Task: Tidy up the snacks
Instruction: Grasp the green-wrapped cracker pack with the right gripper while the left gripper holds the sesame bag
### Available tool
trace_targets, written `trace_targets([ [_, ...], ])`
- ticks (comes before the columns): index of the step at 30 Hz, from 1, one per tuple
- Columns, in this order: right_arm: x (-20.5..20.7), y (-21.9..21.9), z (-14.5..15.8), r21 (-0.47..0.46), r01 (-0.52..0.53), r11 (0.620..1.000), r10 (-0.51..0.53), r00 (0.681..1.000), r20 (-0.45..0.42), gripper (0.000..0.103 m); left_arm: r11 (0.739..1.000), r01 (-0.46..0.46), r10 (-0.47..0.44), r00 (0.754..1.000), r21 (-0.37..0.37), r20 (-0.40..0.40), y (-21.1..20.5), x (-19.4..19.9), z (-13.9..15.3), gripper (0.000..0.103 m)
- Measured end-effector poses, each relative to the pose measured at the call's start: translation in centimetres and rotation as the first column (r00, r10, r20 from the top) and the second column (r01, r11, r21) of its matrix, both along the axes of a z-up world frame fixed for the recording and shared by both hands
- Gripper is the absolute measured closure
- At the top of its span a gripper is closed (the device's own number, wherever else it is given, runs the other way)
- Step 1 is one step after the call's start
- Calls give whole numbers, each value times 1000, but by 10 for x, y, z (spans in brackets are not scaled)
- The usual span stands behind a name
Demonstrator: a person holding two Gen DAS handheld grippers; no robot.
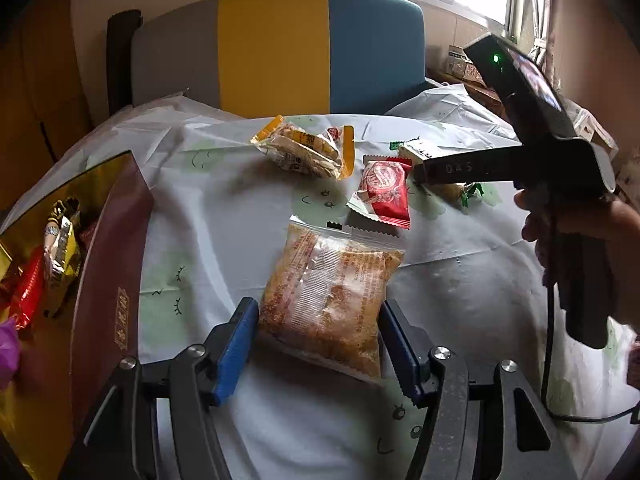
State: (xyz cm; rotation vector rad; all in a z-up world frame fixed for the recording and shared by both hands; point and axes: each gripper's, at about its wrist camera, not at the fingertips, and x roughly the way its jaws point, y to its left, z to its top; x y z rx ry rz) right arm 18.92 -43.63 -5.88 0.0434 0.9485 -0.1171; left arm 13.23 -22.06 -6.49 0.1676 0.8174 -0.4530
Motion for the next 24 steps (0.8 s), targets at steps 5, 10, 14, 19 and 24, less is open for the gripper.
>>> trace_targets([
  [5, -10, -9, -1, 38, 25, 999, -26, 999, 38, 50, 1000, 0, 0, 1000, 3, 4, 0, -1, -1, 39],
  [10, -32, -6, 3, 59, 59, 997, -59, 998, 8, 51, 1000, -2, 2, 1000, 10, 2, -1, 0, -2, 39],
  [14, -61, -8, 6, 157, 131, 979, -132, 991, -4, 51, 1000, -6, 6, 1000, 21, 3, -2, 1, -3, 38],
  [19, -109, 5, 4, 195, 159, 968, -164, 986, 9, 51, 1000, -9, 9, 1000, 18, -2, -2, 1, -3, 38],
  [24, -133, 17, 1, 147, 156, 977, -167, 983, 70, 51, 999, -10, 10, 1000, 37, -3, -4, 1, -3, 36],
])
